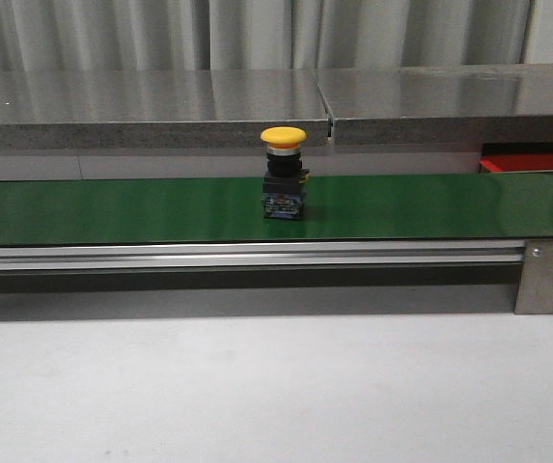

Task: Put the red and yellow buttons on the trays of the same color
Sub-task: 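Lower the red button into the red tray and open the right gripper, then move the right gripper to the belt's end and grasp the yellow button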

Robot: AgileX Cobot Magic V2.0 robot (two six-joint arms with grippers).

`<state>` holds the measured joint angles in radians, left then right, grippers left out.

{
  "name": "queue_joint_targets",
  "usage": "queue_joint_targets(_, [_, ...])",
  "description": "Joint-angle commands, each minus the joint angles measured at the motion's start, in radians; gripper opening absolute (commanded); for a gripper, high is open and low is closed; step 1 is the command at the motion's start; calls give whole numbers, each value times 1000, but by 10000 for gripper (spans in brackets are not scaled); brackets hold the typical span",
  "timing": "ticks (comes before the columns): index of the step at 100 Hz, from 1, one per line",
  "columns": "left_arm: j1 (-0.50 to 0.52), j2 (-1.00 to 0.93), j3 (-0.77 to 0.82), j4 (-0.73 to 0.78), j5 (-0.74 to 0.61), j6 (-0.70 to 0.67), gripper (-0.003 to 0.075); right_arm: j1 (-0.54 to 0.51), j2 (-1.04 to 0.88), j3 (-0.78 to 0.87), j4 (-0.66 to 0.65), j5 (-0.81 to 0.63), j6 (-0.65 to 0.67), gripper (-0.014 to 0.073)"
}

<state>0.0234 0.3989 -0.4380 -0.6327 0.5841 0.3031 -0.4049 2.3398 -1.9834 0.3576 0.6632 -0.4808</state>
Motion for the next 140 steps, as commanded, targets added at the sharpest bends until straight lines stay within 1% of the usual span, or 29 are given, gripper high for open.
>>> queue_joint_targets(1, [-8, 6, -27, -35, -51, -4, -19, -9, -69, -61, 11, -10, -7, 528])
queue_joint_targets(15, [-8, 6, -27, -35, -51, -4, -19, -9, -77, -105, 11, 22, -7, 528])
queue_joint_targets(42, [-8, 6, -27, -35, -51, -4, -19, -14, -164, -113, 0, 53, -7, 528])
queue_joint_targets(80, [-8, 6, -27, -35, -51, -4, -19, -16, -356, -111, 14, 241, -7, 528])
queue_joint_targets(89, [-8, 6, -27, -35, -51, -4, -19, -16, -411, -94, 36, 280, -7, 504])
queue_joint_targets(103, [-8, 6, -27, -35, -51, -4, -19, -16, -506, -21, 77, 321, -8, 434])
queue_joint_targets(119, [-8, 6, -27, -35, -51, -4, -19, -16, -622, 126, 123, 327, -46, 430])
queue_joint_targets(140, [-8, 6, -27, -35, -51, -4, -19, -16, -797, 393, 187, 251, -132, 430])
